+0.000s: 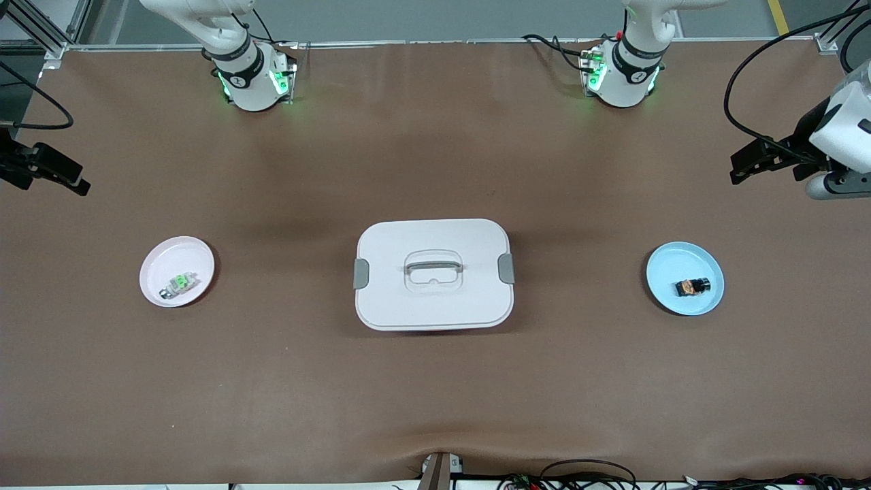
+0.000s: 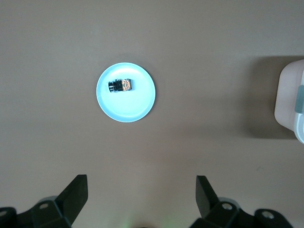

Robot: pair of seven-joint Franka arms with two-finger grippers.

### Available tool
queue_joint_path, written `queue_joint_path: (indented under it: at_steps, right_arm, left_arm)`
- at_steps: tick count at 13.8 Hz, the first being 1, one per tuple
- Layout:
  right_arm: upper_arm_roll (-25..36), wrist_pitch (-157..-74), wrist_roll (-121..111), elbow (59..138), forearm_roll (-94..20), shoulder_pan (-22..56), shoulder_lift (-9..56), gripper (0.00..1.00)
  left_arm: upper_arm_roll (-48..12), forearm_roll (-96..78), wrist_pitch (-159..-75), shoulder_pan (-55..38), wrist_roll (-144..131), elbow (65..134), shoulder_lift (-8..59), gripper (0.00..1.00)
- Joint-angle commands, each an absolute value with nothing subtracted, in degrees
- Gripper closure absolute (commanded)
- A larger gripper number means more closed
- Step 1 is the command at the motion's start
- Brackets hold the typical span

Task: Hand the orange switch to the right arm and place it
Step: 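Move the left gripper over the orange switch on the blue plate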

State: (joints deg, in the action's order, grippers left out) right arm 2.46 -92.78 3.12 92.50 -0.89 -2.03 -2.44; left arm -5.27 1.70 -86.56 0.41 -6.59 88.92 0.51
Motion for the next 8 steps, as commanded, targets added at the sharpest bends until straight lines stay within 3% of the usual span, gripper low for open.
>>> queue_joint_path:
  at_steps: [1,8]
  right_arm:
    - [1.6,-91.8,2.9,91.0,-0.2,-3.2,-1.8,0.0]
    - [1.6,-91.8,3.0,91.0,-0.2,-3.0,-1.8,0.0]
  left_arm:
    - [-5.4,2.7,-85.3,0.5,-6.1,87.5,1.0,0.0]
    - [-5.4,2.7,-85.3,1.6,-5.8,87.6,3.2,0.0]
